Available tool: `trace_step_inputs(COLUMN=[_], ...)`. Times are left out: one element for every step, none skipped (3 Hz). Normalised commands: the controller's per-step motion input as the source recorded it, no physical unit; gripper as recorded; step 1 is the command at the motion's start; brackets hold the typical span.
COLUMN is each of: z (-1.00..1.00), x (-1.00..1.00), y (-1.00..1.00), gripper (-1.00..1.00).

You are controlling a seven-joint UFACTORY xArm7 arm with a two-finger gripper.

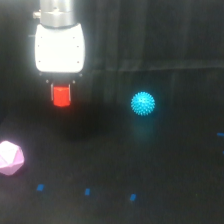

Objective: Pick up the red object from the table

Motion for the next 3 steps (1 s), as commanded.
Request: trace_step_inputs(z=[0.82,-0.21,-0.16], x=[0.12,-0.72,0.39], y=[-0.68,-0.09,0.37], gripper=[-1.00,-1.00,-1.00])
